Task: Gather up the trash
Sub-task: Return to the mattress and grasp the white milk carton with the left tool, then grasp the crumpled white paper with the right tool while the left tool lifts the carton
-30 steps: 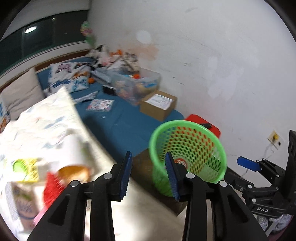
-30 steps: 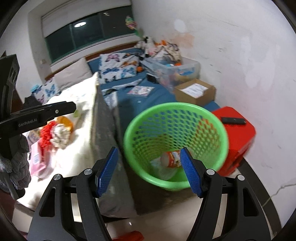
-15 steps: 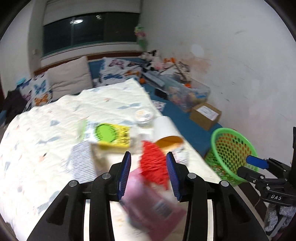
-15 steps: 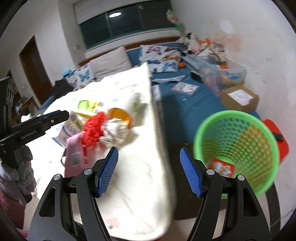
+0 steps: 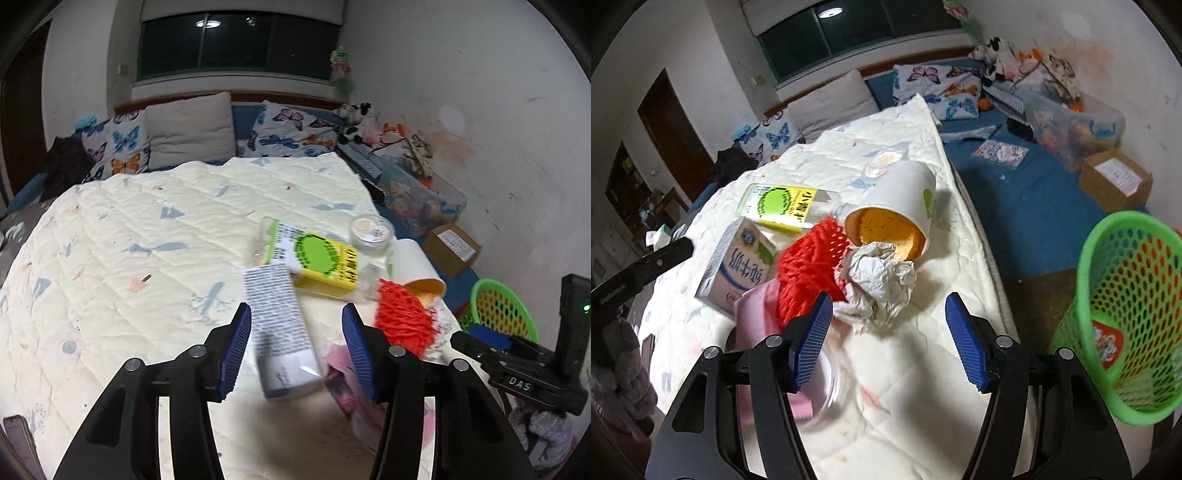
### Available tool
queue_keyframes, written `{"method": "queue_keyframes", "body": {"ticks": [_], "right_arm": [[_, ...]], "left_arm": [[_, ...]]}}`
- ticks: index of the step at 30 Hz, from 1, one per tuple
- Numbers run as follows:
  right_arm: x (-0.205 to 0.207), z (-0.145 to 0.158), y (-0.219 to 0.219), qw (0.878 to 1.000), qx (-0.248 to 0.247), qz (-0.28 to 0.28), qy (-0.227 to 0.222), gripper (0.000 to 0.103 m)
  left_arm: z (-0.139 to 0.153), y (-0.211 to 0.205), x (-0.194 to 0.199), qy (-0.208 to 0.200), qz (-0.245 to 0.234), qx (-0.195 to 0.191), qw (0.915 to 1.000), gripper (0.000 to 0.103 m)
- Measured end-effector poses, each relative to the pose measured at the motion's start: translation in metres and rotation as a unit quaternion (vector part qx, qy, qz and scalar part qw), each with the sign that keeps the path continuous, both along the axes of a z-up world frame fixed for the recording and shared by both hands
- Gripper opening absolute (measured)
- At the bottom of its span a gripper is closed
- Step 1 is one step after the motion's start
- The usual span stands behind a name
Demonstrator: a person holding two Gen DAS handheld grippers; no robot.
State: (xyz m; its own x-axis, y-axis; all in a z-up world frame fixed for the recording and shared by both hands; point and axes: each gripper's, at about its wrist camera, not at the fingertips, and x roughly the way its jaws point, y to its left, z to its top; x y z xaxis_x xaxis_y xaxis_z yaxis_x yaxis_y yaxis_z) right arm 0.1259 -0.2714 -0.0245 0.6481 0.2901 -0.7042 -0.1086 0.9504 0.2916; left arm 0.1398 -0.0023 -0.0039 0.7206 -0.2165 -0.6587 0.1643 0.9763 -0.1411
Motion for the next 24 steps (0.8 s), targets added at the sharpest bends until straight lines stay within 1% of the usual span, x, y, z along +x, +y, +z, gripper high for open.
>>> {"method": "queue_keyframes", "body": {"ticks": [4,5,7,10,12,14,19,20,22,24], "right_arm": [[0.010,-0.011,0.001,1.000,0.018,-0.004,0.015,0.064],[0.013,-0.014,0.001,0.999,0.026,-0.002,0.019,0.064],[0.017,-0.018,0.001,0.999,0.040,0.004,0.027,0.064],[0.020,-0.018,0.004,0.999,0.045,0.012,0.028,0.063],[0.021,-0.017,0.007,0.998,0.046,0.018,0.028,0.058],[0.020,-0.017,0.009,0.998,0.049,0.025,0.028,0.054],[0.020,-0.017,0.012,0.998,0.052,0.030,0.025,0.052],[0.021,-0.018,0.012,0.998,0.053,0.029,0.025,0.052],[0.021,-0.019,0.012,0.998,0.057,0.029,0.026,0.052],[0.020,-0.018,0.012,0.998,0.054,0.028,0.023,0.048]], "left_arm": [[-0.003,0.005,0.012,0.012,0.007,0.002,0.9999,0.059],[-0.004,0.006,0.015,0.014,0.007,0.003,0.9999,0.059],[-0.007,0.004,0.022,0.023,0.005,0.005,0.9997,0.065],[-0.014,0.000,0.032,0.039,0.006,0.010,0.9992,0.067],[-0.021,0.000,0.039,0.050,0.012,0.015,0.9986,0.067],[-0.025,0.002,0.045,0.061,0.015,0.013,0.9980,0.067],[-0.038,0.004,0.056,0.087,0.016,0.006,0.9961,0.067],[-0.040,0.004,0.058,0.091,0.014,0.005,0.9957,0.066],[-0.044,0.005,0.060,0.097,0.011,0.002,0.9952,0.060],[-0.048,0.006,0.063,0.105,0.006,-0.006,0.9944,0.055]]}}
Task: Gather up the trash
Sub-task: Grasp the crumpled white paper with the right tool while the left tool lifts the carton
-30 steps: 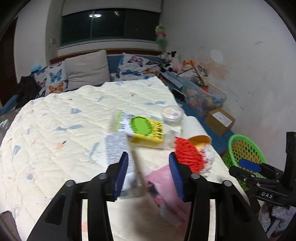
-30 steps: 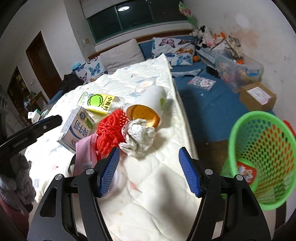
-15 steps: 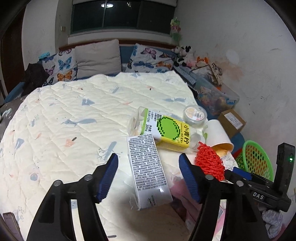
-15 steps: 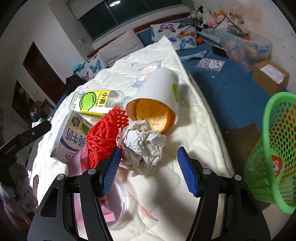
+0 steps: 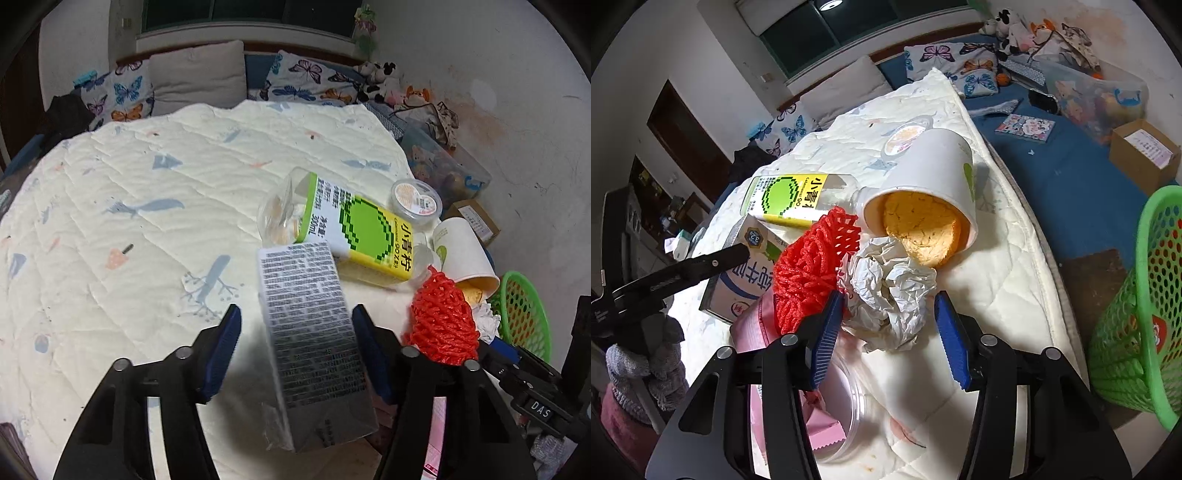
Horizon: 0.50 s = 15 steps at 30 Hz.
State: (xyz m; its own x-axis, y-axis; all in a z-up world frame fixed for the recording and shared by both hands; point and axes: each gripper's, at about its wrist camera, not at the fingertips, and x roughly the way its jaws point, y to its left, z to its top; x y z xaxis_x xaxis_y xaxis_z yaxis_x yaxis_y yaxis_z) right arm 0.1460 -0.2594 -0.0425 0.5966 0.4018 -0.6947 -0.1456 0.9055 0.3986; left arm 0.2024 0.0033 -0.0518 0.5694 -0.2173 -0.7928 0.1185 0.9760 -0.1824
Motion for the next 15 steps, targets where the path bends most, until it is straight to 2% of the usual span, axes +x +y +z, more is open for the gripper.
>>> {"method": "queue_keyframes", "body": {"ticks": [1,7,15], "right_arm": [[-0.002,0.002,0.000,1.000,0.000,0.001,-0.004,0.047],[-0.011,0.013,0.003,0.999,-0.027,-0.005,-0.032,0.043],[-0.032,0.033,-0.004,0.997,-0.030,-0.009,-0.066,0.042]], "left_arm": [[-0.001,0.000,0.001,0.003,-0.002,-0.004,1.0000,0.049],[0.001,0.000,-0.004,-0.003,-0.007,-0.012,0.9999,0.040],[0.028,0.002,-0.029,-0.039,-0.008,-0.023,0.9990,0.039]]}}
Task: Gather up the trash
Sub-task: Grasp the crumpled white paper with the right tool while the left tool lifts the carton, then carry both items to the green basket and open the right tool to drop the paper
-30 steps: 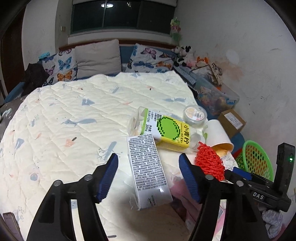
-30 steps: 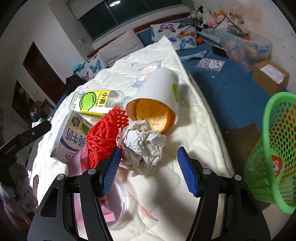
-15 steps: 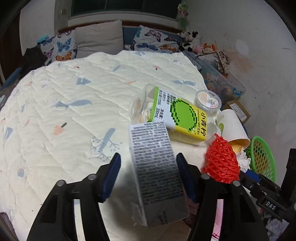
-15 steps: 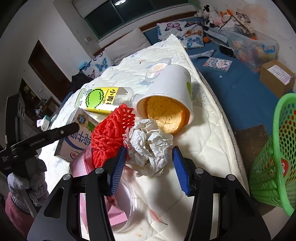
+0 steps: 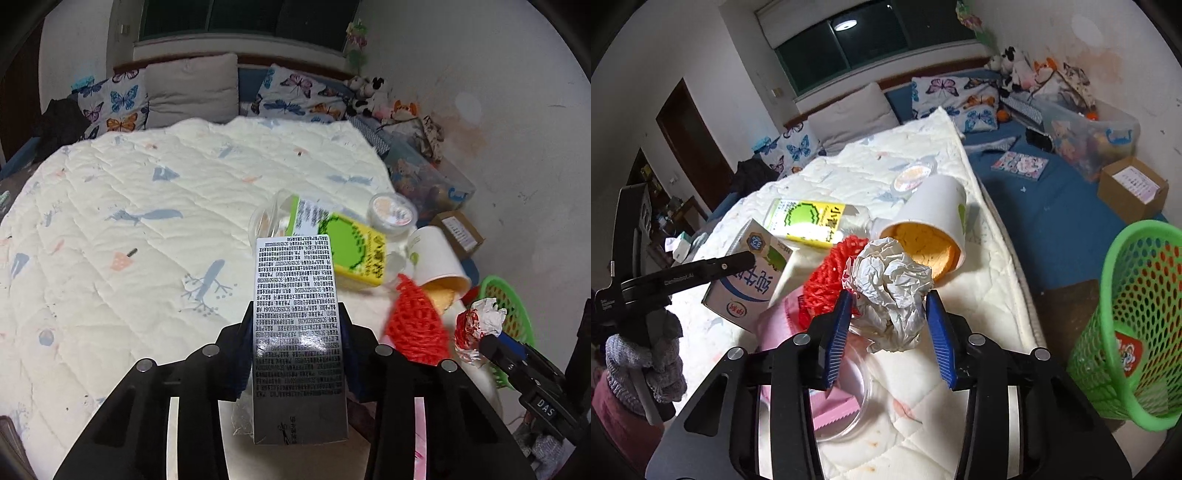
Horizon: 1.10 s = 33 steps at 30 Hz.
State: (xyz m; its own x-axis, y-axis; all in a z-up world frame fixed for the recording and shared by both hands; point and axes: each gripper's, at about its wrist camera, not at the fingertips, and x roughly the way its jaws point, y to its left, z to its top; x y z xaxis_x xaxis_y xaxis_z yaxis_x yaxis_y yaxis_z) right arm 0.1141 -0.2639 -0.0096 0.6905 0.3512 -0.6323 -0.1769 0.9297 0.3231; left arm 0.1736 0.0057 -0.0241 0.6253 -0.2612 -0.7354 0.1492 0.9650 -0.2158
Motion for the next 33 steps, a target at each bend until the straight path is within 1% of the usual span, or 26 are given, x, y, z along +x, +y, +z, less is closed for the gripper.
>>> {"method": "queue_keyframes", "body": {"ticks": [5,7,11,16,20,23,27,28,31,33], "right_arm": [[-0.015,0.013,-0.013,1.000,0.001,-0.011,-0.015,0.042],[-0.021,0.017,-0.021,1.000,-0.003,-0.019,-0.018,0.042],[-0.030,0.019,-0.042,0.999,-0.011,-0.047,-0.020,0.042],[-0.044,0.012,-0.085,0.995,-0.017,-0.100,-0.005,0.042],[-0.056,0.007,-0.128,0.988,-0.037,-0.148,0.004,0.043],[-0.065,0.002,-0.160,0.982,-0.047,-0.184,0.014,0.043],[-0.071,-0.010,-0.198,0.973,-0.057,-0.221,0.031,0.045],[-0.072,-0.013,-0.205,0.971,-0.060,-0.229,0.035,0.048],[-0.072,-0.022,-0.219,0.967,-0.063,-0.242,0.046,0.049],[-0.074,-0.026,-0.224,0.965,-0.062,-0.249,0.049,0.053]], "left_arm": [[0.024,-0.005,-0.017,-0.028,-0.013,-0.007,0.9995,0.039],[0.035,-0.012,-0.025,-0.040,-0.026,-0.008,0.9988,0.039],[0.048,-0.031,-0.033,-0.050,-0.055,-0.014,0.9971,0.039],[0.055,-0.071,-0.036,-0.053,-0.102,-0.019,0.9932,0.039],[0.056,-0.108,-0.037,-0.051,-0.138,-0.019,0.9889,0.039],[0.058,-0.144,-0.037,-0.052,-0.173,-0.020,0.9833,0.039],[0.058,-0.180,-0.037,-0.053,-0.207,-0.016,0.9768,0.039],[0.058,-0.190,-0.037,-0.052,-0.215,-0.016,0.9751,0.039],[0.057,-0.213,-0.035,-0.047,-0.233,-0.015,0.9713,0.039],[0.054,-0.229,-0.032,-0.042,-0.245,-0.015,0.9686,0.039]]}}
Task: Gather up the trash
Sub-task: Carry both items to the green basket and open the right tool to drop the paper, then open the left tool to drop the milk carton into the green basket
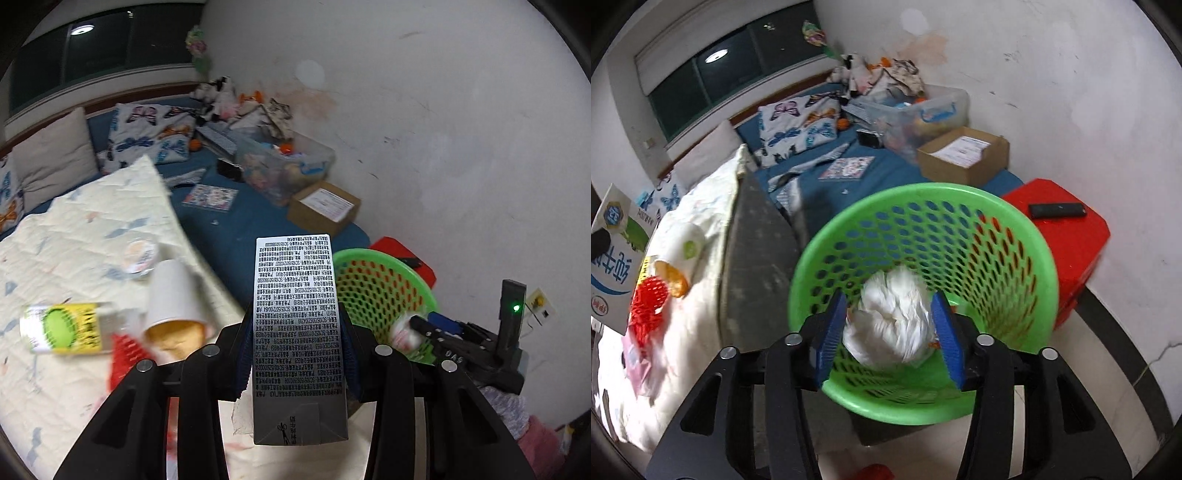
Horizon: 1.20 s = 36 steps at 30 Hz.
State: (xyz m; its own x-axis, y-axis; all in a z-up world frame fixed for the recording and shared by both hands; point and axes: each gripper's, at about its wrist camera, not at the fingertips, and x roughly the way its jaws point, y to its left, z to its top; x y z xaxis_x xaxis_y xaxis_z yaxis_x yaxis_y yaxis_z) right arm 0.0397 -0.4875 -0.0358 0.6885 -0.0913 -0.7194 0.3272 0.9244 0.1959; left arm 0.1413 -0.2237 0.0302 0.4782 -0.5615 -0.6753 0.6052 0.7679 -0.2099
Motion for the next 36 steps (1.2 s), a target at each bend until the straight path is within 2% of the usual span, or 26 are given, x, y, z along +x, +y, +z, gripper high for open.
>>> {"method": "queue_keyframes", "body": {"ticks": [5,14,21,25,27,32,36], "right_arm": [[-0.009,-0.001,-0.006,1.000,-0.001,-0.008,-0.005,0.057],[-0.042,0.015,-0.004,0.999,-0.012,-0.017,-0.030,0.058],[-0.060,0.020,-0.007,0.999,-0.015,-0.023,-0.039,0.058],[-0.066,0.019,-0.011,0.999,-0.010,-0.028,-0.043,0.058],[-0.070,0.019,-0.010,0.998,-0.009,-0.032,-0.044,0.058],[-0.075,0.017,-0.008,0.999,-0.007,-0.033,-0.040,0.058],[-0.077,0.020,-0.001,0.999,-0.009,-0.025,-0.043,0.058]], "left_arm": [[-0.006,-0.036,0.001,-0.001,-0.026,0.013,0.9996,0.039],[-0.026,-0.105,0.003,0.019,-0.073,0.029,0.9967,0.039],[-0.037,-0.144,0.013,0.043,-0.088,0.025,0.9948,0.040],[-0.041,-0.158,0.011,0.044,-0.095,0.024,0.9942,0.042],[-0.042,-0.163,0.011,0.046,-0.099,0.017,0.9939,0.053],[-0.043,-0.163,0.009,0.049,-0.102,-0.003,0.9936,0.056],[-0.037,-0.146,0.004,0.050,-0.095,-0.015,0.9941,0.057]]}}
